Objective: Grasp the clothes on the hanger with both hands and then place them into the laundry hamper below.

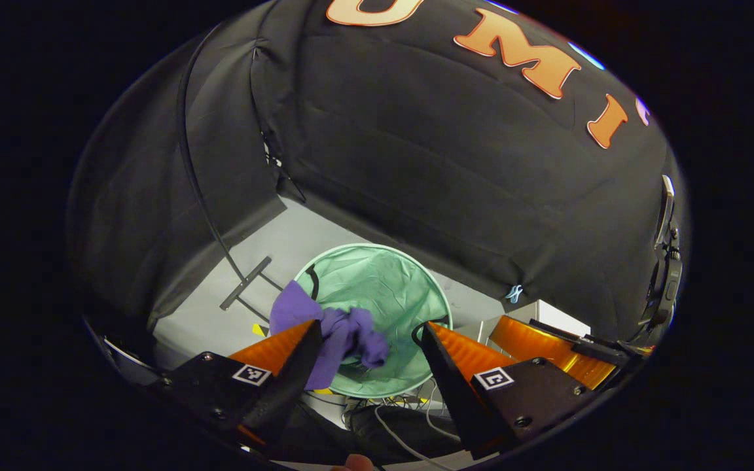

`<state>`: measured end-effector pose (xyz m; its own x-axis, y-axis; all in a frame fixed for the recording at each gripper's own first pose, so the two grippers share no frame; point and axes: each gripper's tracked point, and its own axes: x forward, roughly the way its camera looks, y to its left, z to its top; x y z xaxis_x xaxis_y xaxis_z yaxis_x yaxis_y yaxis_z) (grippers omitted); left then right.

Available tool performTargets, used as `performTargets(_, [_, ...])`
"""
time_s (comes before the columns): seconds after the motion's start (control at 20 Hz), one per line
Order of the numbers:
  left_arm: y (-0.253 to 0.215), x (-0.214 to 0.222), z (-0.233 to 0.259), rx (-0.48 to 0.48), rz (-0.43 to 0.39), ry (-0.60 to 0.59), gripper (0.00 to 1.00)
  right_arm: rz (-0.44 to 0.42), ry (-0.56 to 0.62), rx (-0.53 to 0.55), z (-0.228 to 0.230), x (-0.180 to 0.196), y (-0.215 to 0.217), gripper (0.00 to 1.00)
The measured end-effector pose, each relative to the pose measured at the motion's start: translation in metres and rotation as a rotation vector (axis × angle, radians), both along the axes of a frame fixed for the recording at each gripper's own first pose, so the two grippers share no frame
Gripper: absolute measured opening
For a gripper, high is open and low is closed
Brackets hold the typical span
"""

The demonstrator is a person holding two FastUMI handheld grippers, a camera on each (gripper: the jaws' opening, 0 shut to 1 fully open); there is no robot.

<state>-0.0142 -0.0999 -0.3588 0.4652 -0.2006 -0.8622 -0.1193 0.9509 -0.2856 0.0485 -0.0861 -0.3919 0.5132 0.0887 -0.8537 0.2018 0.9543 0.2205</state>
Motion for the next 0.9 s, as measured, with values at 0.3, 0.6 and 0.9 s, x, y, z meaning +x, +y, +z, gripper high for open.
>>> performTargets(0.3, [-0.004, 0.019, 0.040, -0.014, -0.025, -0.186, 0.98, 0.008, -0.124, -0.058, 0.031, 0.010, -0.003, 0.98])
performTargets(0.6, [0.001, 0.032, 0.118, 0.086, -0.064, -0.394, 0.98, 0.037, -0.373, -0.153, 0.132, 0.023, -0.007, 0.98])
performTargets(0.9, [0.006, 0.055, 0.204, 0.116, 0.010, -0.656, 0.96, 0.026, -0.566, -0.185, 0.260, -0.002, -0.029, 0.98])
